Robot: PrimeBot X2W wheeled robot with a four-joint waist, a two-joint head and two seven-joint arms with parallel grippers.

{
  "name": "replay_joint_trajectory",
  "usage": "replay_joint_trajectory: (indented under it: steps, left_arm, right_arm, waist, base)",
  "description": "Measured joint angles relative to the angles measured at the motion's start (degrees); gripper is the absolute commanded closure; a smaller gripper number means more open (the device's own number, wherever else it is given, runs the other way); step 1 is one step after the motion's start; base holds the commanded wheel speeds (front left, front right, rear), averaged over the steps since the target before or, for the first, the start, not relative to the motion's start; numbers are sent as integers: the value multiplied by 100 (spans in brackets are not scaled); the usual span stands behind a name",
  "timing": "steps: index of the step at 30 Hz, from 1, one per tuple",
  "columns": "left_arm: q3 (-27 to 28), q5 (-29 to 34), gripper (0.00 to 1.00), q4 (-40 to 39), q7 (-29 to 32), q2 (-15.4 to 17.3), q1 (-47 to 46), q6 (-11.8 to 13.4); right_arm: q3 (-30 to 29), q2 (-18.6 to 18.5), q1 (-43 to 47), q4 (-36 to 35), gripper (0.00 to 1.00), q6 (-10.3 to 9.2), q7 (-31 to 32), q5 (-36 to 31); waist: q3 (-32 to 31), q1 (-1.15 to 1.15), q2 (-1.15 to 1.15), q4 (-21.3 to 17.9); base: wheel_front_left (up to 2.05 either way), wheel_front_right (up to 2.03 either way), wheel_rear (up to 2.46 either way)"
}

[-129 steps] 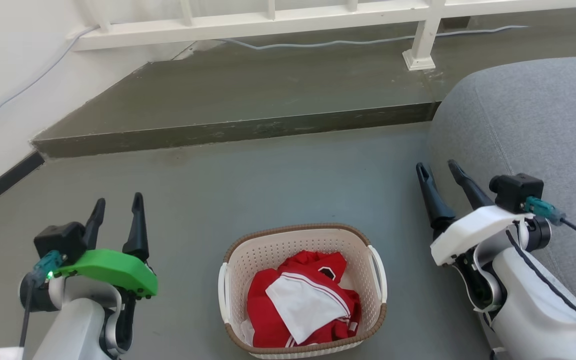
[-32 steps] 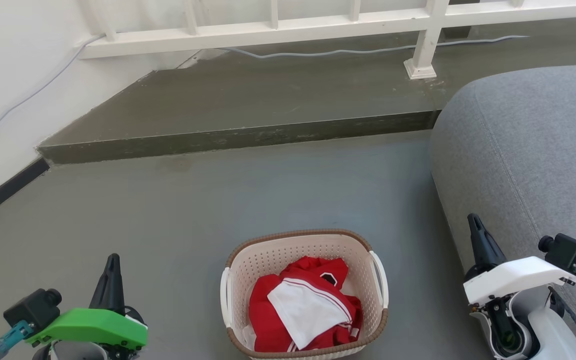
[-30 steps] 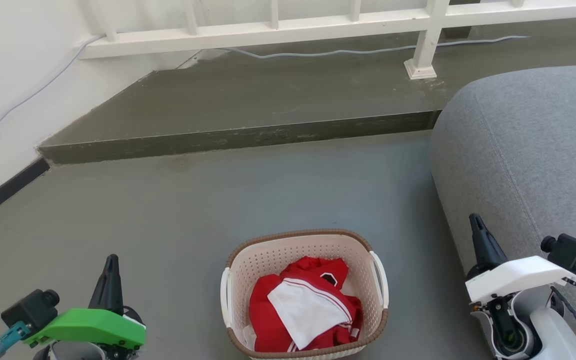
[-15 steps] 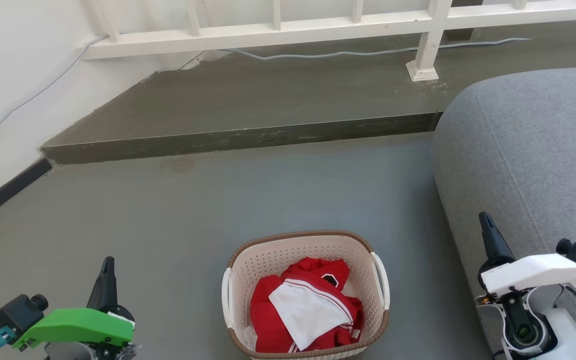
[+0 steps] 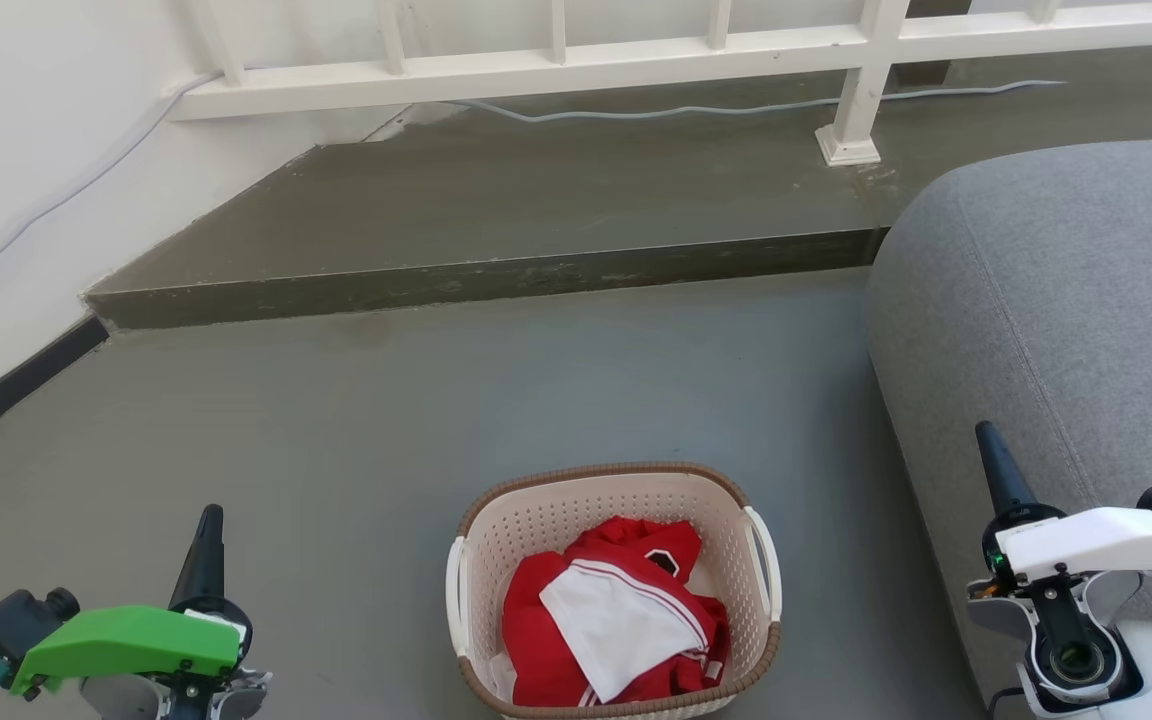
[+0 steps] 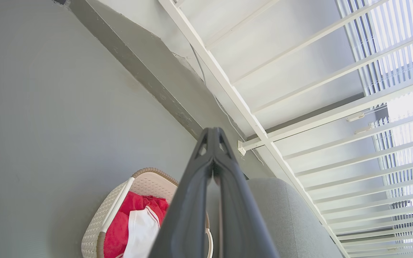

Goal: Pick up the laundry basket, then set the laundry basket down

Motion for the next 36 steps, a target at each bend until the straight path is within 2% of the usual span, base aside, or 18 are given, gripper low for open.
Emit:
replay_joint_trajectory:
  steps: [36]
  left_arm:
    - [364,-2476,100,147,681,-8,-155,-170]
  right_arm:
    - [-812,199,-16,-77,100,224,689,2397]
  waist:
    - [-51,0,0,67]
  base:
    - [0,0,0]
